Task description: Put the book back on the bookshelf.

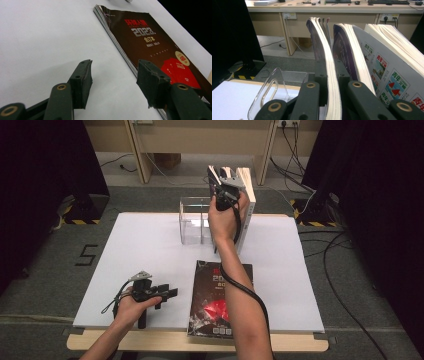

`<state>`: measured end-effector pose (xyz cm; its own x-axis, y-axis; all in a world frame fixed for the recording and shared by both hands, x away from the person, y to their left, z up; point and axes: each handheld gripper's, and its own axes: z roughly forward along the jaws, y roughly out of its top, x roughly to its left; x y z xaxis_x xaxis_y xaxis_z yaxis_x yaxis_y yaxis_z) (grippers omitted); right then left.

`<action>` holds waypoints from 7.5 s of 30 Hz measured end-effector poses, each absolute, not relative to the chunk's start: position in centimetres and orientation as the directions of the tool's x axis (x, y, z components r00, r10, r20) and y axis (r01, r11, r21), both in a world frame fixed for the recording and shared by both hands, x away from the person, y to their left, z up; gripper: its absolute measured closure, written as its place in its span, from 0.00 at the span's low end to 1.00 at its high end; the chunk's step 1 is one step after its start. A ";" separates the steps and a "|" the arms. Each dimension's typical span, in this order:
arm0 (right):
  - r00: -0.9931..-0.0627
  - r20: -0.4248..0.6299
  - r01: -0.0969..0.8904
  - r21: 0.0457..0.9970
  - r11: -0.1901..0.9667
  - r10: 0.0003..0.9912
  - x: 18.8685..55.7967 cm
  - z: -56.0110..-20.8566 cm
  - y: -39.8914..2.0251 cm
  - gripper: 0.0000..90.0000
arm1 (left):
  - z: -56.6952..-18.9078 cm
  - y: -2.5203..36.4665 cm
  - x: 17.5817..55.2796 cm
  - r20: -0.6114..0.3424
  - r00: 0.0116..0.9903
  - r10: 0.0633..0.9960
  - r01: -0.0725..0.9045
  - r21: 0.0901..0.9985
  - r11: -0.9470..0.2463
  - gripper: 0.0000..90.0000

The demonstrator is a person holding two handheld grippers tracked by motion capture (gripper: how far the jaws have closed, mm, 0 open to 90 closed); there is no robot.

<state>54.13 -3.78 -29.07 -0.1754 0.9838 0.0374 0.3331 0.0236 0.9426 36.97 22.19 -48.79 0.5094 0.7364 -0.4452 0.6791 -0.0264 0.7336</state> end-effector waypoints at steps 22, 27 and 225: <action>-0.162 0.029 0.320 0.947 0.025 0.986 54.6 -28.9 -2.7 0.94 | -48.8 22.3 37.0 -0.449 0.507 0.735 0.680 0.733 -0.022 0.50; -0.161 0.023 0.322 0.946 0.030 0.987 54.8 -29.1 -2.7 0.94 | -48.8 22.3 37.0 -0.450 0.506 0.736 0.682 0.731 -0.023 0.50; -0.130 0.025 0.375 0.927 0.026 0.991 53.2 -30.5 -5.3 0.70 | -49.6 21.8 36.6 -0.458 0.512 0.727 0.691 0.722 -0.033 0.50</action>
<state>53.16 -5.26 -30.54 -0.1302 0.9912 0.0254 0.3750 0.0255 0.9267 36.64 21.81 -49.60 0.5120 0.7269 -0.4577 0.6914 -0.0326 0.7217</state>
